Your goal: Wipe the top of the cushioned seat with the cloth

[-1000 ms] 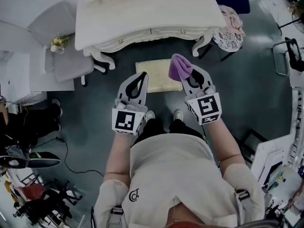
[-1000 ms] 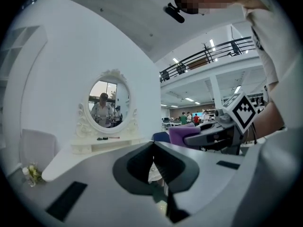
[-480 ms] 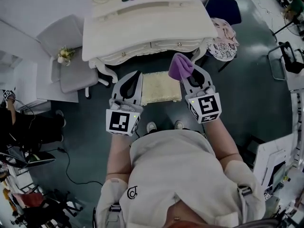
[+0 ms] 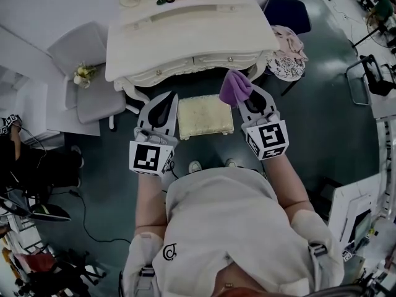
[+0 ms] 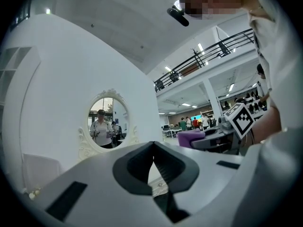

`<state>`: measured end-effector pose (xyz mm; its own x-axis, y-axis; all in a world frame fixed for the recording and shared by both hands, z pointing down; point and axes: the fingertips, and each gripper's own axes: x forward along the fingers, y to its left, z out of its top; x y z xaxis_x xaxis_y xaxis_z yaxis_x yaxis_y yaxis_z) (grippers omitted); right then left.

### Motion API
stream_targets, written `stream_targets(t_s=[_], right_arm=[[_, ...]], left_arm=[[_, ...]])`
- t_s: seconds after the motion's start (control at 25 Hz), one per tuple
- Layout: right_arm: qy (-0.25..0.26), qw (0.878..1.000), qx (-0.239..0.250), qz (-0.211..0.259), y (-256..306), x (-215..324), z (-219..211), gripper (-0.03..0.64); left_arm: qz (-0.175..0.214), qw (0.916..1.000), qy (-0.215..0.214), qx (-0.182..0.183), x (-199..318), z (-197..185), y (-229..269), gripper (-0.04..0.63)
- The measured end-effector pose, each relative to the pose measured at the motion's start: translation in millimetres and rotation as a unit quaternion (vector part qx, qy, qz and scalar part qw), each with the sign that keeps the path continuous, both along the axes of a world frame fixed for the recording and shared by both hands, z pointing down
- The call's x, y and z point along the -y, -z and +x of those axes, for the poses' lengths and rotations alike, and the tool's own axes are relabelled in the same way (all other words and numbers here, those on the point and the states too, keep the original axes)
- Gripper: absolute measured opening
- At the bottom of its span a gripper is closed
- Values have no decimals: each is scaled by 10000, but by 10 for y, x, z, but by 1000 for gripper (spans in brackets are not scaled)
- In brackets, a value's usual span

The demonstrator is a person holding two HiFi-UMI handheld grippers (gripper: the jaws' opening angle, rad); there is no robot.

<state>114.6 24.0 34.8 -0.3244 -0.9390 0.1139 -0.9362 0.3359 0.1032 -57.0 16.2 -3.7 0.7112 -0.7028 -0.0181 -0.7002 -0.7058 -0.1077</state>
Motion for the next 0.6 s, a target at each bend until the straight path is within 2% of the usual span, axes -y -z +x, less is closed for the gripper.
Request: stream_targets(t_s=[0.28,0.6], right_arm=[[194,9996,69,189,72,-68,-28,75],[184,9997,-3,164,35,-74,-6,74]], left_arm=[[-53,9999,-86,-38,-35,39,6,12],[-47,9998,-195,5,-66,121,-27,12]])
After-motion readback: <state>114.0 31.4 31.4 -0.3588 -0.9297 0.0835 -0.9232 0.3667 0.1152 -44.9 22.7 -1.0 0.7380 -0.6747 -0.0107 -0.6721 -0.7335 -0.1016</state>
